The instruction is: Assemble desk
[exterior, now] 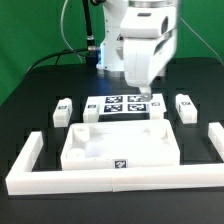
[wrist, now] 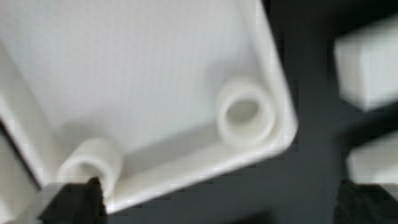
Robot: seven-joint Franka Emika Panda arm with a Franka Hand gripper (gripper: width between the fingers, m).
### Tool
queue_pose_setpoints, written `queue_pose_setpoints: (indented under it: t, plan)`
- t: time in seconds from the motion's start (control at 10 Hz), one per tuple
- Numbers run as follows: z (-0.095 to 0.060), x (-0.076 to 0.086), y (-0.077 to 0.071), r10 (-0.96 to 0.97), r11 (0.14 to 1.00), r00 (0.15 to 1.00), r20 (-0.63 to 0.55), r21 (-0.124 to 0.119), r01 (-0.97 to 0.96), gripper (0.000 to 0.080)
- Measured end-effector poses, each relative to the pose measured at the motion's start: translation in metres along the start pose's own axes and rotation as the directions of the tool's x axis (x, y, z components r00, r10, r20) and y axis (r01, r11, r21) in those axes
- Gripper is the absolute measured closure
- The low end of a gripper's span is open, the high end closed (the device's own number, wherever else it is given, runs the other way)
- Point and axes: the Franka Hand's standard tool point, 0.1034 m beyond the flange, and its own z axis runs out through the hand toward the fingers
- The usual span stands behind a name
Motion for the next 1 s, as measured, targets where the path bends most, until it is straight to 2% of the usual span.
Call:
queue_pose_setpoints:
  t: [0.1,0.2,0.3,0.6,0.7,0.8,1.0]
  plan:
    - [0.007,-0.018,-0.004,-0.103,0.995,0.995,0.001,0.013,0.103,0.0150]
    - [0.015,-0.032,-0.005,-0.191,0.982,0.982,-0.005,0.011,0.191,0.0150]
    - [0.026,-0.042,-0.005,-0.272,0.962,0.962,-0.010,0.021,0.272,0.0150]
    - [0.059,-0.050,-0.009,-0.279,0.960,0.960,-0.025,0.026,0.280,0.0150]
    - [0.076,-0.054,-0.011,-0.269,0.962,0.963,-0.032,0.040,0.270,0.0150]
    - [0.090,-0.059,-0.005,-0.255,0.965,0.966,-0.039,0.052,0.257,0.0150]
    - [0.091,-0.059,-0.004,-0.253,0.966,0.967,-0.039,0.052,0.254,0.0164]
